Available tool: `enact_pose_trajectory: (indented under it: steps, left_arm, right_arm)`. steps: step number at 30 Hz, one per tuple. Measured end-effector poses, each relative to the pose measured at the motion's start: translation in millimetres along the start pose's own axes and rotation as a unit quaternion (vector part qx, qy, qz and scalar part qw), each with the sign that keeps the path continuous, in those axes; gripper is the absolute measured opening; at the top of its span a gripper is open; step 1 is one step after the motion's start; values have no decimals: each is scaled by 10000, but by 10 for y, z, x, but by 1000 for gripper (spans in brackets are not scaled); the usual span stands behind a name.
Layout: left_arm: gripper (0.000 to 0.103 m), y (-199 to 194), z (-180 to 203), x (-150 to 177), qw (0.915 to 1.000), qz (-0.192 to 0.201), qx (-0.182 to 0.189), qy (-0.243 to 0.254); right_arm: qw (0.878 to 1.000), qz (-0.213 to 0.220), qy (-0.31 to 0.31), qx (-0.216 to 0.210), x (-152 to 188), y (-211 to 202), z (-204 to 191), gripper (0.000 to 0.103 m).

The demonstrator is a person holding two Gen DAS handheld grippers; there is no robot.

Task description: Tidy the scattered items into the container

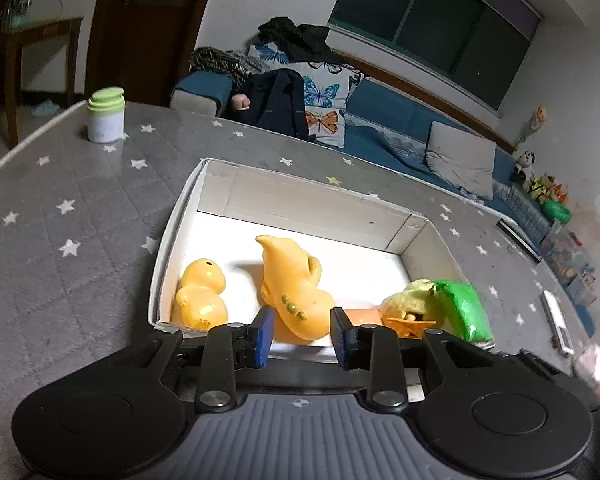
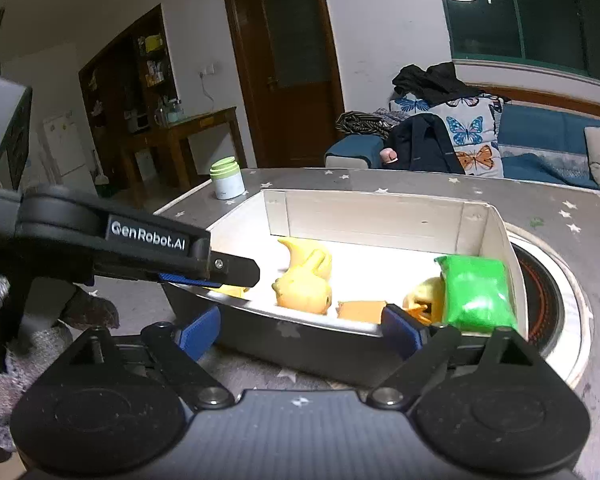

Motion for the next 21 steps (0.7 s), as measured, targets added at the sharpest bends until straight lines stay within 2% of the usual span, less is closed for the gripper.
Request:
enact_pose_trajectory:
  steps: [2,7,15,21]
  left_arm:
    - [34,-40,11,33,9999,82,-16,70]
    - [34,-152,43,82,9996,199,-2,188]
    - [34,-279,150,226,9979,354,-93,539]
    - [34,-275,172,347,9967,295,-224,724]
  right_arm:
    - [10000,8,41,5,24,-44,14,98]
    - [9999,65,102,90,98,-184,18,103]
    - [9988,149,263,380,172,-355,-3,103]
    - [9979,93,344,533,230,-393,31,103]
Point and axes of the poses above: each gripper's, at about its wrist camera, not at the fingertips, and y roughly the way its jaws point, z to its right, x to its underside, the point moved 1 cm from there along y, roughly the way its jaws point, and after that the axes turned 13 degrees about -y, right-handed, at the moved point
